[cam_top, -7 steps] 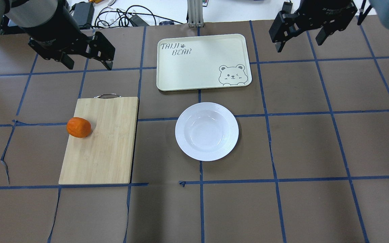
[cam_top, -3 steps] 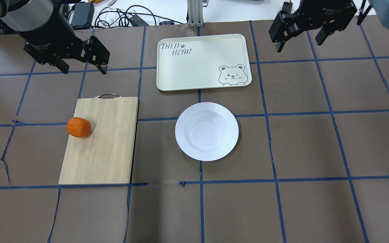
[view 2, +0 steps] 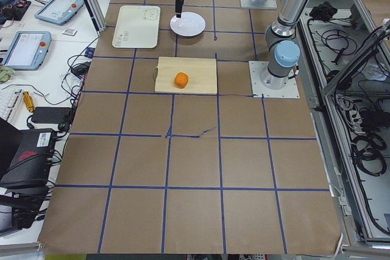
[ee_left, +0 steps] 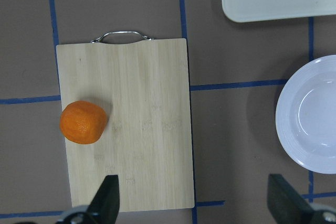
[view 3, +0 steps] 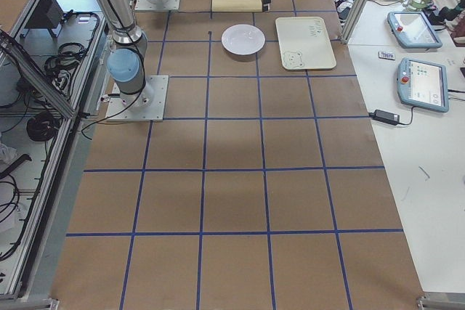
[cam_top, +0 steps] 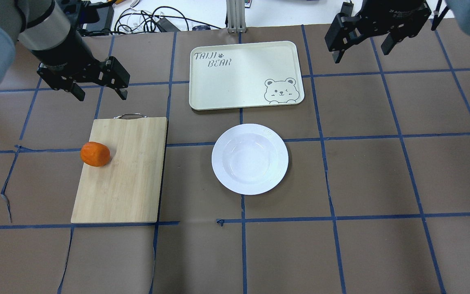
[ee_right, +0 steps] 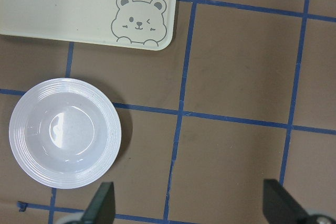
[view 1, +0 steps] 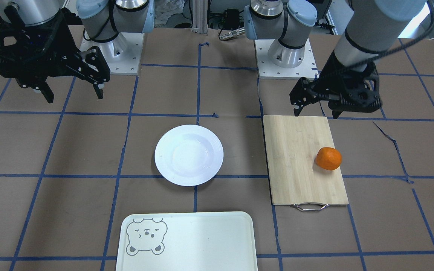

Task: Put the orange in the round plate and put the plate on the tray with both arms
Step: 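Lower the left gripper onto the orange on the cutting board and grasp it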

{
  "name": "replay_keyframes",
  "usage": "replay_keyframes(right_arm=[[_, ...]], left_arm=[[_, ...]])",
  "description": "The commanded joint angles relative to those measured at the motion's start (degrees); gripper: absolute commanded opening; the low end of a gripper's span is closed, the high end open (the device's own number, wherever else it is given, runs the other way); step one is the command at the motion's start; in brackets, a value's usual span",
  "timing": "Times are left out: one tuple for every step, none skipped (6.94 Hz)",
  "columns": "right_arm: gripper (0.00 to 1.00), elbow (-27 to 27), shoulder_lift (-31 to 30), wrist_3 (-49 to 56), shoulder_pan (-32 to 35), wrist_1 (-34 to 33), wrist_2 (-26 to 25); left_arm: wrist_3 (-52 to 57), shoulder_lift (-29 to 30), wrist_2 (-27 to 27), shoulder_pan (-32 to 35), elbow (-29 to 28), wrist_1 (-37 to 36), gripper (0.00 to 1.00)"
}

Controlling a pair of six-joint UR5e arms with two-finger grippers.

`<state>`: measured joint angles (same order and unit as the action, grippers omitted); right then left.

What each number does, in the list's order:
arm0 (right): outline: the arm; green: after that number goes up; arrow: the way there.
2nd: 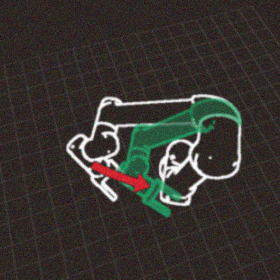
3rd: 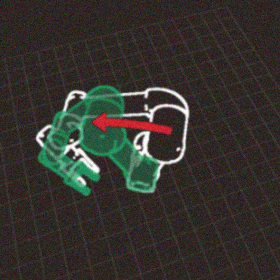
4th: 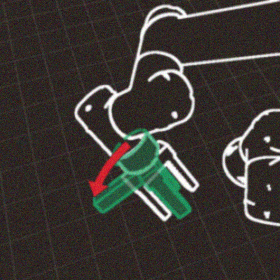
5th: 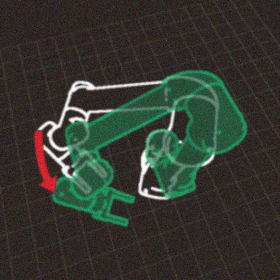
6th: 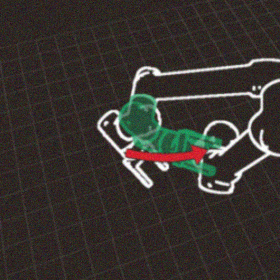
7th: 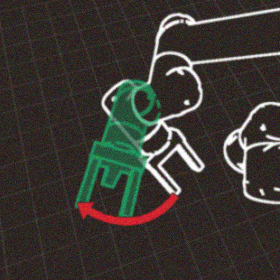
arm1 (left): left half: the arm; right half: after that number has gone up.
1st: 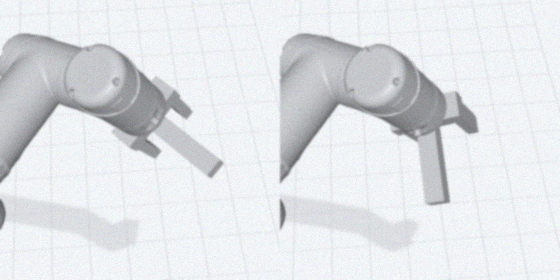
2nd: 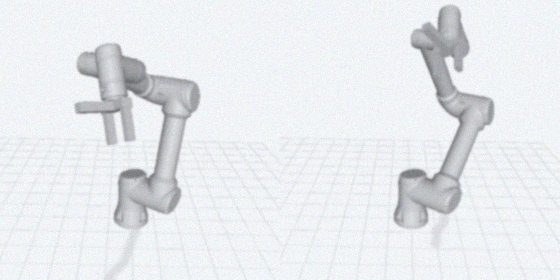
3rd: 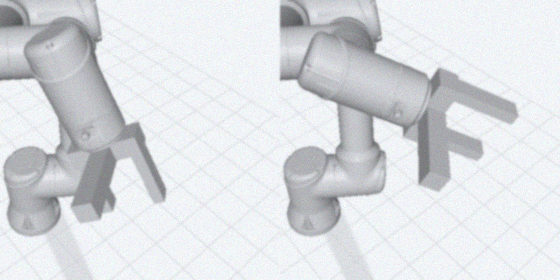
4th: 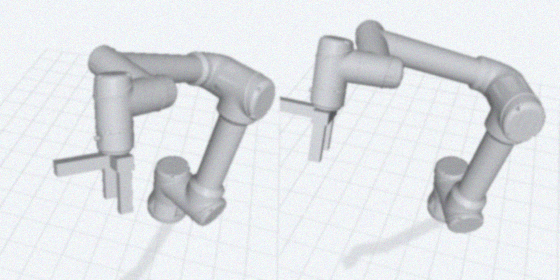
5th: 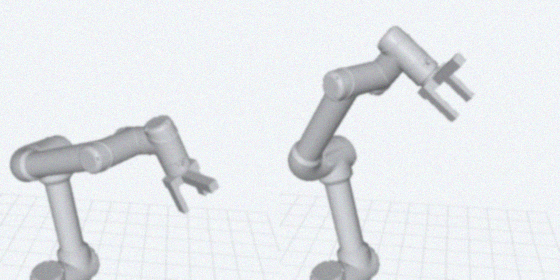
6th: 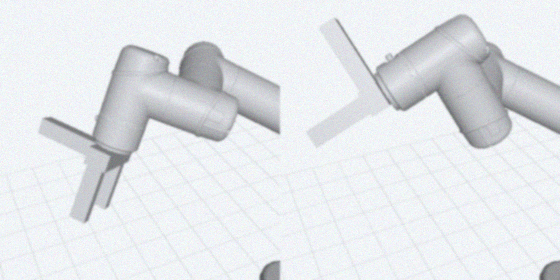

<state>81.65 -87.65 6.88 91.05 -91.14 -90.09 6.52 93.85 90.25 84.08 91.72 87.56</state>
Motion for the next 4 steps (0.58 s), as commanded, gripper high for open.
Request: replay_keyframes(right_arm=[[1.0, 0.0, -0.06, -0.02, 0.0, 0.0, 0.0], [1.0, 0.0, 0.03, -0.02, 0.0, 0.0, 0.0], [1.0, 0.0, 0.03, -0.11, 0.0, 0.0, 0.0], [1.0, 0.0, 0.03, -0.11, 0.0, 0.0, 0.0]], left_arm=[[0.95, 5.71, 6.29, -5.66, 6.24, -4.65, 1.0], [9.83, 7.74, 10.0, -8.21, 10.19, -8.33, 1.0], [22.28, 8.28, 10.3, -9.97, 13.01, -11.15, 1.0], [31.01, 8.89, 10.48, -10.95, 13.91, -14.75, 1.0]])
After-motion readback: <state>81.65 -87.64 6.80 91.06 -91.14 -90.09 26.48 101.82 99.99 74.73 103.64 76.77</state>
